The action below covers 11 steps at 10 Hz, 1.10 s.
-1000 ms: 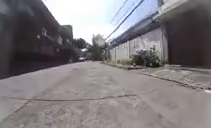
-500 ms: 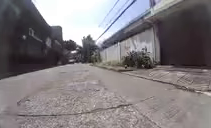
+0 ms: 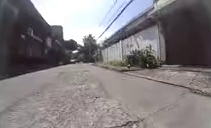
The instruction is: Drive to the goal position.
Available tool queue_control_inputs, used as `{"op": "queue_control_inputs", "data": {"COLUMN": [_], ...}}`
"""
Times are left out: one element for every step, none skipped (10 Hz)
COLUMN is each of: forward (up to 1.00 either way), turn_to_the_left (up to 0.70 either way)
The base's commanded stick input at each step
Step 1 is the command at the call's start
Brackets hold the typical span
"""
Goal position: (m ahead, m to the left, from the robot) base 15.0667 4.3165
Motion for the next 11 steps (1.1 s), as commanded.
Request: {"op": "queue_control_inputs", "data": {"forward": [0.70, 0.70, 0.70, 0.70, 0.70, 0.70, 0.70, 0.70, 0.70, 0.70, 0.70], "turn_to_the_left": [0.10, 0.01, 0.02, 0.04, 0.05, 0.08, 0.12, 0.00, 0.00, 0.00, 0.03]}}
